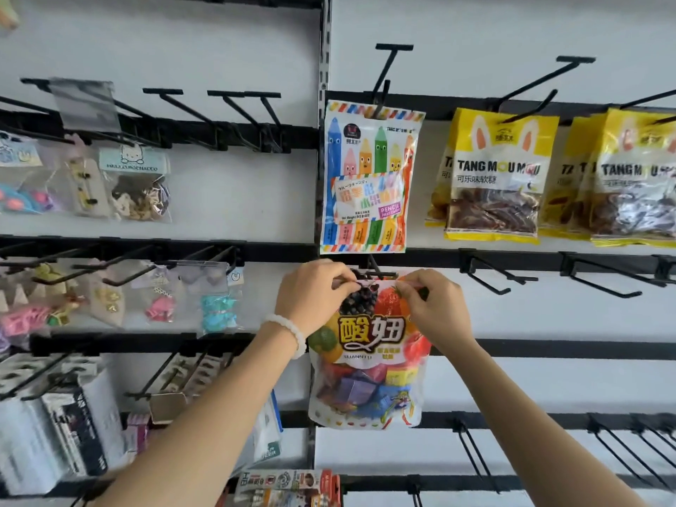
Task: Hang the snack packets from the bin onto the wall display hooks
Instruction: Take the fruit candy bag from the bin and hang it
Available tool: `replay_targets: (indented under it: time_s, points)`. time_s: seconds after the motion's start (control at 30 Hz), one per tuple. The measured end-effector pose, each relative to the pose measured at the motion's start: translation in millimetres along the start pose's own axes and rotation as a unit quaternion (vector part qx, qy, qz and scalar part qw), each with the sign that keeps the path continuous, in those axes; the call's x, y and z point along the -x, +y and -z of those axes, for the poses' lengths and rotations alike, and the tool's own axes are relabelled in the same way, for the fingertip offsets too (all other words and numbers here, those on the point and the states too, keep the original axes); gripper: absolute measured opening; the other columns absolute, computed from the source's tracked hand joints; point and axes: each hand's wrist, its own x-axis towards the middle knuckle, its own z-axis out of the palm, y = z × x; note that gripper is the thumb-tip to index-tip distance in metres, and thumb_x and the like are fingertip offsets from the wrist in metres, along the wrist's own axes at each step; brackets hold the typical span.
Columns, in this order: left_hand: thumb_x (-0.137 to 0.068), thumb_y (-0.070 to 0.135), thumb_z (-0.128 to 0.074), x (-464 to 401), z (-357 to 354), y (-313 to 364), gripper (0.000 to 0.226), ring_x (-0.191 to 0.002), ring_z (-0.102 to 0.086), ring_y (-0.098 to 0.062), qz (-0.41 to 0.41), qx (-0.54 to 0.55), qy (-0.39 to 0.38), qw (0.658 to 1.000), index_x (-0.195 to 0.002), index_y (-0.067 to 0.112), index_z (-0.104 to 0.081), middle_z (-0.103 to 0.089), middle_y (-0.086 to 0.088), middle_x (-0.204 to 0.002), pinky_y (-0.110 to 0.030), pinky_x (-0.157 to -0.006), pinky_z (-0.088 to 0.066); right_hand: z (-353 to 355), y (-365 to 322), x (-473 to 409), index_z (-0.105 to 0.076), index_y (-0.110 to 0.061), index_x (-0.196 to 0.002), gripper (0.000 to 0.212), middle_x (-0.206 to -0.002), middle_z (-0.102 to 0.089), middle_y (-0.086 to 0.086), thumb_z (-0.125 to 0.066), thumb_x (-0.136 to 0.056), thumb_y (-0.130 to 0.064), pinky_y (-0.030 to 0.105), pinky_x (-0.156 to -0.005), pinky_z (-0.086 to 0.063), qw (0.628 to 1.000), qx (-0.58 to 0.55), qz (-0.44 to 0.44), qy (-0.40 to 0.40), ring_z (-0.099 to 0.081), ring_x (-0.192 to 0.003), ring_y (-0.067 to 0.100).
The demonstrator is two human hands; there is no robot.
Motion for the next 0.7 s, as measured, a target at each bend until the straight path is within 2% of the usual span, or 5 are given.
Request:
replay_targets:
  time_s: [0.1, 0.23, 0.37, 0.47, 0.7]
  points:
    - [-0.082, 0.040, -0.065, -5, -9, -8, 0.019, -0.083, -0.061, -0.008, -0.033, -0.049, 0.041, 0.997, -0.092, 0.025, -0.068, -0.069, 0.011, -0.091, -0.030, -0.069, -0.052, -8, 3, -6, -0.066, -0.018, -0.094, 0.017, -0.087, -0.059, -0.012, -0.057, -0.089, -0.031, 0.026, -0.067, -0.047, 1.000, 0.013, -0.007, 0.006, -0.057, -0.083, 0.009]
    - [-0.078, 0.038, -0.070, -7, -19, -19, 0.019, -0.076, -0.062, -0.014, -0.068, -0.071, 0.099, 0.990, -0.088, 0.022, -0.068, -0.071, 0.007, -0.086, -0.036, -0.065, -0.052, -17, 8, -12, -0.066, -0.017, -0.096, 0.018, -0.086, -0.053, -0.012, -0.057, -0.089, -0.031, 0.024, -0.067, -0.042, 0.999, 0.043, -0.002, 0.024, -0.051, -0.082, 0.007]
    - [-0.075, 0.036, -0.071, -10, -27, -30, 0.019, -0.075, -0.062, -0.017, -0.080, -0.086, 0.125, 0.985, -0.089, 0.022, -0.070, -0.070, 0.005, -0.084, -0.034, -0.065, -0.048, -25, 11, -15, -0.065, -0.016, -0.097, 0.016, -0.087, -0.053, -0.010, -0.057, -0.089, -0.027, 0.025, -0.066, -0.041, 0.997, 0.066, 0.003, 0.046, -0.054, -0.086, 0.014]
    - [-0.074, 0.033, -0.073, -11, -33, -34, 0.020, -0.074, -0.061, -0.019, -0.088, -0.100, 0.146, 0.980, -0.090, 0.021, -0.070, -0.068, 0.003, -0.084, -0.033, -0.065, -0.044, -30, 12, -15, -0.066, -0.015, -0.101, 0.018, -0.095, -0.059, -0.002, -0.056, -0.089, -0.025, 0.027, -0.071, -0.041, 0.995, 0.083, 0.008, 0.061, -0.054, -0.093, 0.018]
    - [-0.080, 0.037, -0.061, 17, -40, -33, 0.030, -0.094, -0.053, -0.024, -0.060, -0.156, 0.174, 0.970, -0.103, 0.018, -0.065, -0.060, -0.005, -0.108, -0.041, -0.079, -0.041, -28, 17, 10, -0.061, -0.013, -0.104, 0.027, -0.114, -0.058, 0.008, -0.061, -0.085, -0.031, 0.040, -0.085, -0.045, 0.971, 0.181, 0.069, 0.139, -0.053, -0.103, 0.026]
